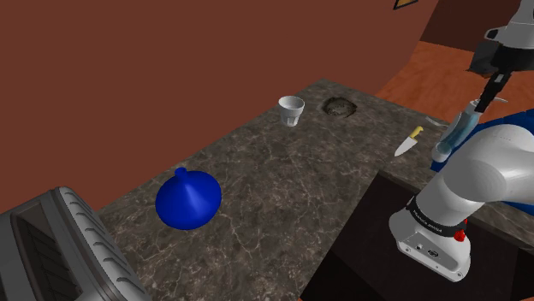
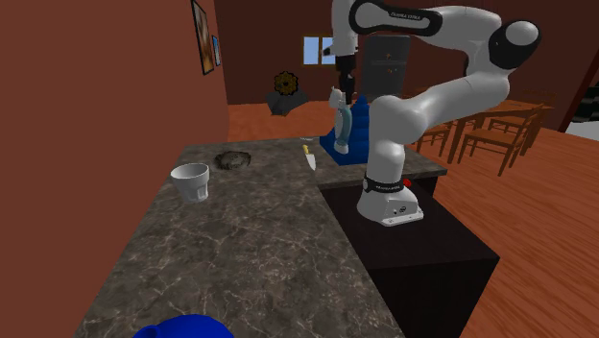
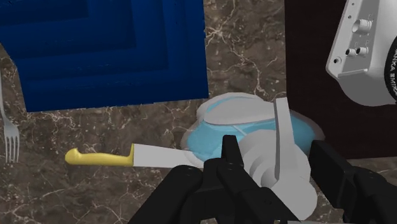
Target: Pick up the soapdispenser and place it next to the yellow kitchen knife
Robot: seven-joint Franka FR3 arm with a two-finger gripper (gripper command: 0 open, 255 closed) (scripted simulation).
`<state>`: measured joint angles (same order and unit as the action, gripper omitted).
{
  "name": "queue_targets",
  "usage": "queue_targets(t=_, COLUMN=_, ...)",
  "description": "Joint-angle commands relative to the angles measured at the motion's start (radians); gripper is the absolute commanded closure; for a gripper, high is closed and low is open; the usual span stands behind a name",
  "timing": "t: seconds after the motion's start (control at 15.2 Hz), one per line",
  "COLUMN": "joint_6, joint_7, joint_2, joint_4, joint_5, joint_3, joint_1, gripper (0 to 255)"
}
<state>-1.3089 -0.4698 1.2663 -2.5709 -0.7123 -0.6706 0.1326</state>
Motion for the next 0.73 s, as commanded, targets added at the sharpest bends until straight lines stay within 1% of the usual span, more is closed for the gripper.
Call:
queue_targets(t=0.0, joint_6=-0.014, joint_7=0.003, joint_2=0.011, joint_4=-0.025, joint_5=-0.014, joint_3=-0.013, joint_1=0.007, gripper=255)
queue_targets(t=0.66, joint_6=-0.099, joint_7=0.018, joint_2=0.048, joint_4=-0.146, joint_5=-0.103, joint_3=-0.109, joint_1=0.042, gripper=255)
